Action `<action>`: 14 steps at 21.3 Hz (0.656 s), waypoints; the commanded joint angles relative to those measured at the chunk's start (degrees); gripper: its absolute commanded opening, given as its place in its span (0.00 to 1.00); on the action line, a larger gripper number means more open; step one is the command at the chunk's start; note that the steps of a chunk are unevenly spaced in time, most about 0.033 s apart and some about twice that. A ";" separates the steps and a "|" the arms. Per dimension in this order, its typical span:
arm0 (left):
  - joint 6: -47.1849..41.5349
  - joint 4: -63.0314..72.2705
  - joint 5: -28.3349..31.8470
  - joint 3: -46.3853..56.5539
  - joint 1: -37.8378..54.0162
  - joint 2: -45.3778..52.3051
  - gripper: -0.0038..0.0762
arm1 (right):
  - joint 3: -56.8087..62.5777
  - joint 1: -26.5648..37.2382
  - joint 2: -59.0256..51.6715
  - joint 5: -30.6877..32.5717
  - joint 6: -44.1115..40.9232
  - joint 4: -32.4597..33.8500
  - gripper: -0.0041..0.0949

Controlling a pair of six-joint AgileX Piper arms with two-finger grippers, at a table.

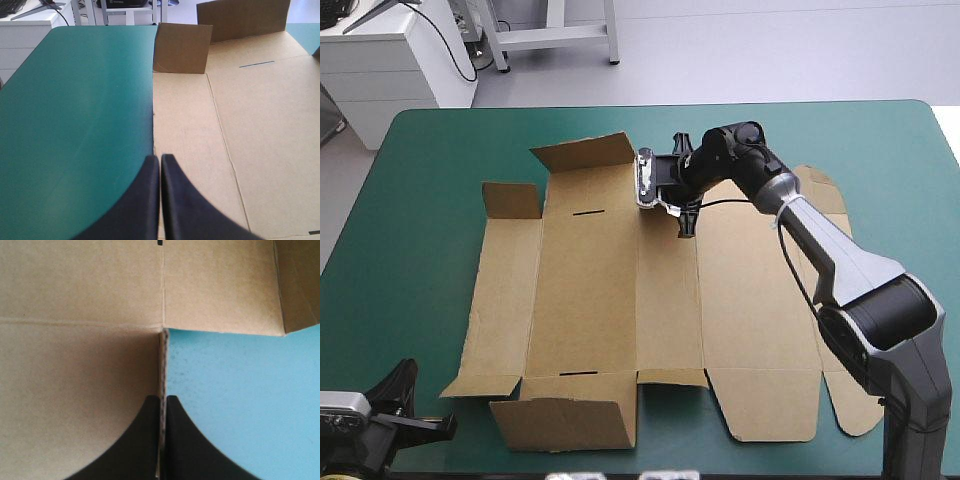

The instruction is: Fold the box

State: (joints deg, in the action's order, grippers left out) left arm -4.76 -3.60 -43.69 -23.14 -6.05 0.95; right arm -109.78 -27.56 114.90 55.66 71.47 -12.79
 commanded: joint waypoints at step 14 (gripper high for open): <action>-0.08 -0.28 4.11 -1.30 -0.08 0.47 0.04 | -7.45 0.11 0.52 -0.58 -20.08 5.55 0.54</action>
State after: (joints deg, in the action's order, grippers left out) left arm -4.76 -3.72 -43.69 -23.14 -6.05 0.95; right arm -112.36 -27.56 119.29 56.04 57.25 -9.84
